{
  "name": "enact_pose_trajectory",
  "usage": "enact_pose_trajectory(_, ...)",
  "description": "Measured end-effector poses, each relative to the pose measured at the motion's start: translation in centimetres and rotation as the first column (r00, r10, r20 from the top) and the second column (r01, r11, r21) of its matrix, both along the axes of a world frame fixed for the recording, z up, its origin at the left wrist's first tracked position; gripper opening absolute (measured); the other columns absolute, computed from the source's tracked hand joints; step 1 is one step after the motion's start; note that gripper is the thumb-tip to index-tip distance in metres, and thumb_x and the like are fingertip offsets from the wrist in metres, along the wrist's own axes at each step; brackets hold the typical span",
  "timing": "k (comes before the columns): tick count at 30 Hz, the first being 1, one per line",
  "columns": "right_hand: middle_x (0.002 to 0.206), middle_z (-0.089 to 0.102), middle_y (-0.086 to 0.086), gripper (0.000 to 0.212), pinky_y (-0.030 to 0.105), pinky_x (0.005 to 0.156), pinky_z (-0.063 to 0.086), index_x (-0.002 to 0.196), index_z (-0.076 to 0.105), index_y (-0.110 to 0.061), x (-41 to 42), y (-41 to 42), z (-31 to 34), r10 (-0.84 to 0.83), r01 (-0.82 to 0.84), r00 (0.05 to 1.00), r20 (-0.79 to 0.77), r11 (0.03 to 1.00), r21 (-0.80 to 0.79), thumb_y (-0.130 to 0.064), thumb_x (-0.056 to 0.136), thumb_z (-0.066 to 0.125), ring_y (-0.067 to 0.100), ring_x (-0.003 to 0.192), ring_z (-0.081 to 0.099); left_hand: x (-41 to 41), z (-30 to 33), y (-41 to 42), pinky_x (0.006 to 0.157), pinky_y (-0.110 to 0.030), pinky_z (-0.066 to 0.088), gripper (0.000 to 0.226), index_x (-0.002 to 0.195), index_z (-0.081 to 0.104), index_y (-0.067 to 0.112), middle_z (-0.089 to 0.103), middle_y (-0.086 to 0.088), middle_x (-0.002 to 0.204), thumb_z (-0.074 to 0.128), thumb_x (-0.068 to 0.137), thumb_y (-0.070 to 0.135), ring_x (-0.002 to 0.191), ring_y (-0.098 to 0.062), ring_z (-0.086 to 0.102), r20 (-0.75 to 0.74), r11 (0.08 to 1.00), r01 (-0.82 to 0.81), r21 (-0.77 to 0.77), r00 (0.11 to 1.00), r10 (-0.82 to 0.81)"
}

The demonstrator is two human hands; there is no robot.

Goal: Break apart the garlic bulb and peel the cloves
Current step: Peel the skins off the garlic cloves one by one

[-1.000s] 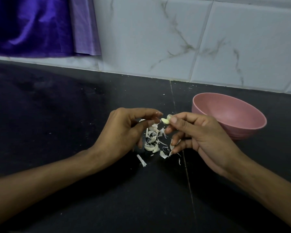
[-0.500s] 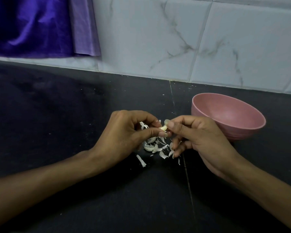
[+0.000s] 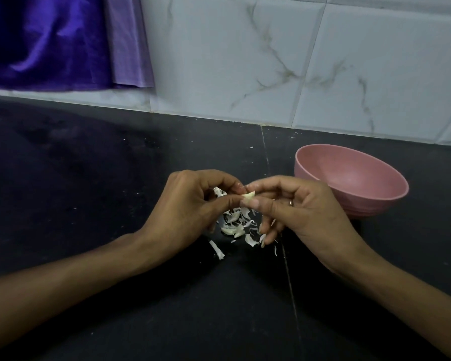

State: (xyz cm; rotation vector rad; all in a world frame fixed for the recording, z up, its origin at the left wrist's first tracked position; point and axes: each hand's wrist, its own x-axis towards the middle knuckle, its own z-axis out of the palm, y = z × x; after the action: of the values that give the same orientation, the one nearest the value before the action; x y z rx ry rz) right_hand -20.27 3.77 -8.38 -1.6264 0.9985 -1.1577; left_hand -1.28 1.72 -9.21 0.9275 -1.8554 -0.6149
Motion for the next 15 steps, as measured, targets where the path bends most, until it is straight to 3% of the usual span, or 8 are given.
enact_pose_trajectory(5,0.061,0.067,0.002,0.018,0.028,0.046,0.055,0.092,0.071,-0.002,-0.2,-0.2,0.0,-0.045,0.046,0.999,0.014,0.998,-0.042,-0.014,0.078,0.072,0.021,0.051,0.061,0.0,-0.2,-0.2,0.043,-0.014,0.042,0.014,0.088,0.075,0.022,0.066,0.006,0.06,0.066,0.08,0.03,0.036,-0.008,0.055,0.006,0.997,0.068,-0.034,0.998,-0.068)
enact_pose_trajectory(10,0.057,0.065,0.003,0.01,0.025,0.045,0.053,0.09,0.072,-0.002,-0.4,-0.4,0.0,-0.069,0.073,0.997,0.043,0.993,-0.089,-0.008,0.082,0.072,0.02,0.046,0.06,0.3,-0.2,-0.7,0.043,-0.024,0.05,0.012,0.093,0.074,0.027,0.066,-0.004,0.057,0.064,0.089,0.021,0.04,-0.017,0.061,-0.009,0.997,0.061,-0.039,0.998,-0.061)
enact_pose_trajectory(13,0.06,0.066,0.003,0.011,0.027,0.046,0.055,0.09,0.072,-0.004,-0.6,-0.7,-0.1,-0.081,0.083,0.996,0.022,0.989,-0.12,-0.012,0.081,0.073,0.019,0.047,0.061,0.6,-0.3,-1.2,0.052,-0.035,0.058,0.022,0.106,0.071,0.017,0.074,0.0,0.087,0.056,0.096,0.005,0.058,-0.021,0.07,-0.007,0.996,0.068,-0.053,0.998,-0.069)
enact_pose_trajectory(15,0.062,0.067,0.003,0.013,0.03,0.047,0.056,0.09,0.072,-0.006,-0.6,-0.8,-0.2,-0.09,0.088,0.996,-0.003,0.985,-0.15,-0.014,0.081,0.073,0.019,0.049,0.062,0.8,-0.3,-1.5,0.058,-0.031,0.059,0.03,0.11,0.07,0.016,0.072,0.007,0.095,0.053,0.096,-0.003,0.062,-0.016,0.071,0.029,0.997,0.059,-0.056,0.998,-0.058)
